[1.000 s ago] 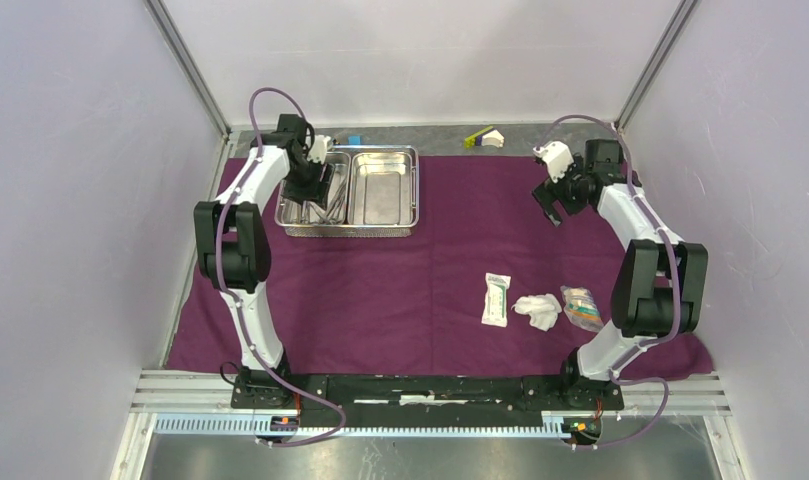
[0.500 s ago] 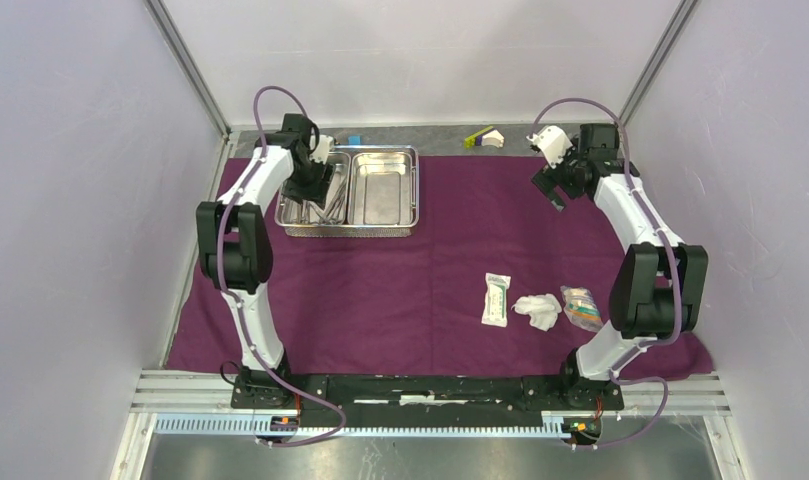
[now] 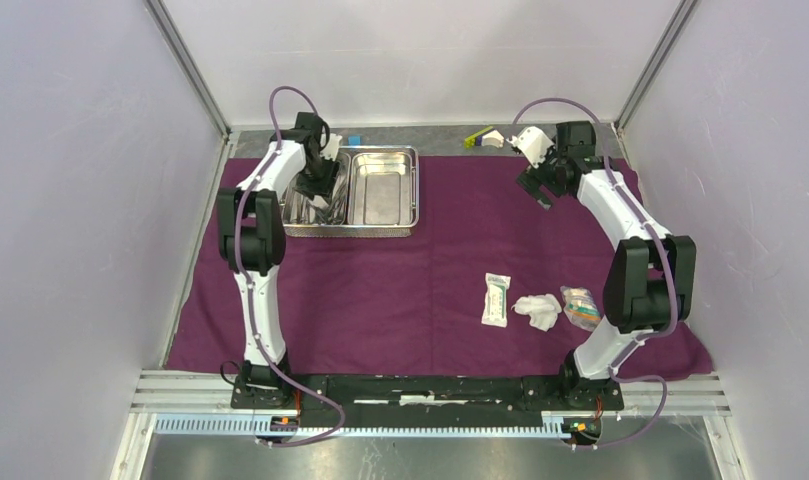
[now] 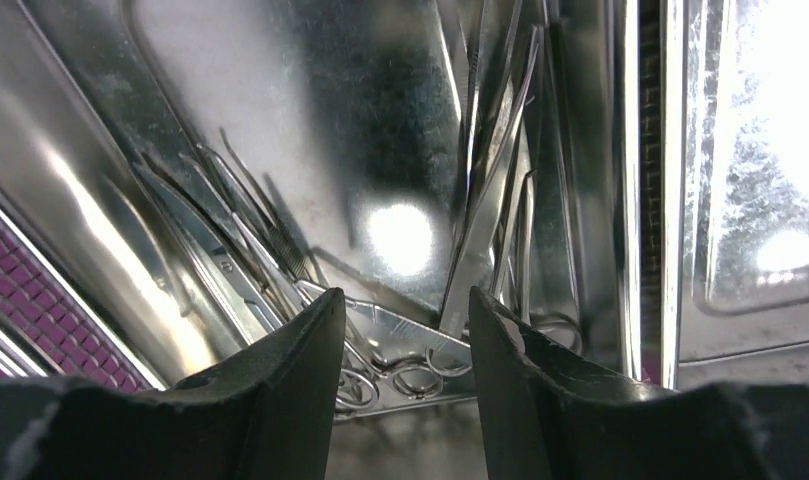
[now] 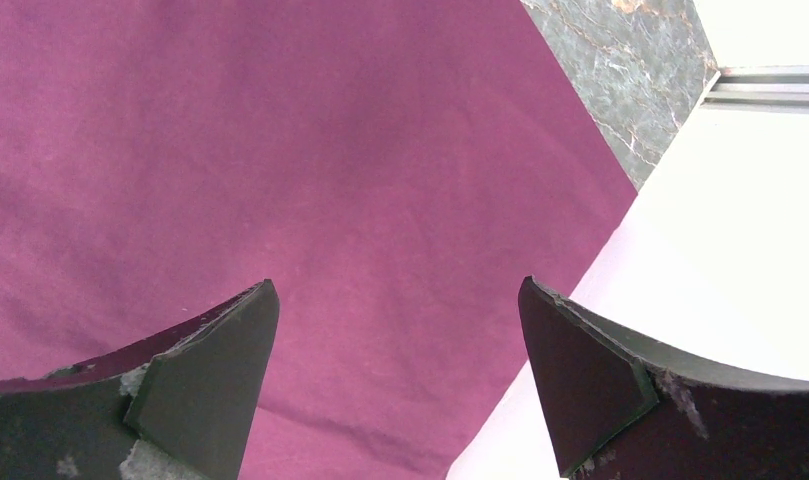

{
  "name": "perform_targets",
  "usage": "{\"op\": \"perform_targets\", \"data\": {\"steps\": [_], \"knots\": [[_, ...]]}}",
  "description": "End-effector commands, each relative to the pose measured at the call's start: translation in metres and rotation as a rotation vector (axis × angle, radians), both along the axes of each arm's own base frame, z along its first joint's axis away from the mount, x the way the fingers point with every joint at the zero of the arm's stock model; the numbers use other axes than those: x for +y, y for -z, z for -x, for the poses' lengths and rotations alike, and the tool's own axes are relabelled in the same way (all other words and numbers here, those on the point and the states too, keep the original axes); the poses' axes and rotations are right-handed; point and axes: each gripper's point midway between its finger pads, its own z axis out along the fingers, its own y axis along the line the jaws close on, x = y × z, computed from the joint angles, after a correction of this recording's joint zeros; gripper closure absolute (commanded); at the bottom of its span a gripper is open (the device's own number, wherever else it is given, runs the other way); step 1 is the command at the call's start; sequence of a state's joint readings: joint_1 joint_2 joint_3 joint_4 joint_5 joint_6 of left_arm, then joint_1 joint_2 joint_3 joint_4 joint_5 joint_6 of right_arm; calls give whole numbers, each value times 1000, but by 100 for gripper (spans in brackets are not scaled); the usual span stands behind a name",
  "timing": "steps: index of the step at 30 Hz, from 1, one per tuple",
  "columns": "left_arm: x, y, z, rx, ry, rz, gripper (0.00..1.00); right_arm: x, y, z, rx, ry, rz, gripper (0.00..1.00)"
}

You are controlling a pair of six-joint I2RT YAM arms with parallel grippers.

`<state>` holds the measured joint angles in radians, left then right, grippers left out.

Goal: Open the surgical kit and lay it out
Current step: Pick up the medical item from the container.

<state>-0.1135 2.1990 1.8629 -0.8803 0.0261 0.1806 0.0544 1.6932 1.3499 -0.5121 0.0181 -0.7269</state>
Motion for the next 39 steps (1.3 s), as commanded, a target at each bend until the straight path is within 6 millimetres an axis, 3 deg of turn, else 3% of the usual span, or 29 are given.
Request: {"op": "perform_targets", "data": {"steps": [1, 11, 16, 33, 39], "knots": [[-5, -14, -16, -55, -7, 9, 45, -7, -18, -12, -50, 39, 19, 3], [-5, -33, 15, -40, -95, 32, 46, -5, -17, -20, -51, 35, 21, 3], [-4, -31, 28, -21, -135, 34, 46, -2, -16, -22, -44, 22, 17, 3], [-5, -28, 22, -10, -248, 74, 51, 1, -18, -7, -20, -7, 28, 3], [9, -27, 17, -14, -335, 56, 53, 0, -23, 0, -17, -22, 45, 3]]}}
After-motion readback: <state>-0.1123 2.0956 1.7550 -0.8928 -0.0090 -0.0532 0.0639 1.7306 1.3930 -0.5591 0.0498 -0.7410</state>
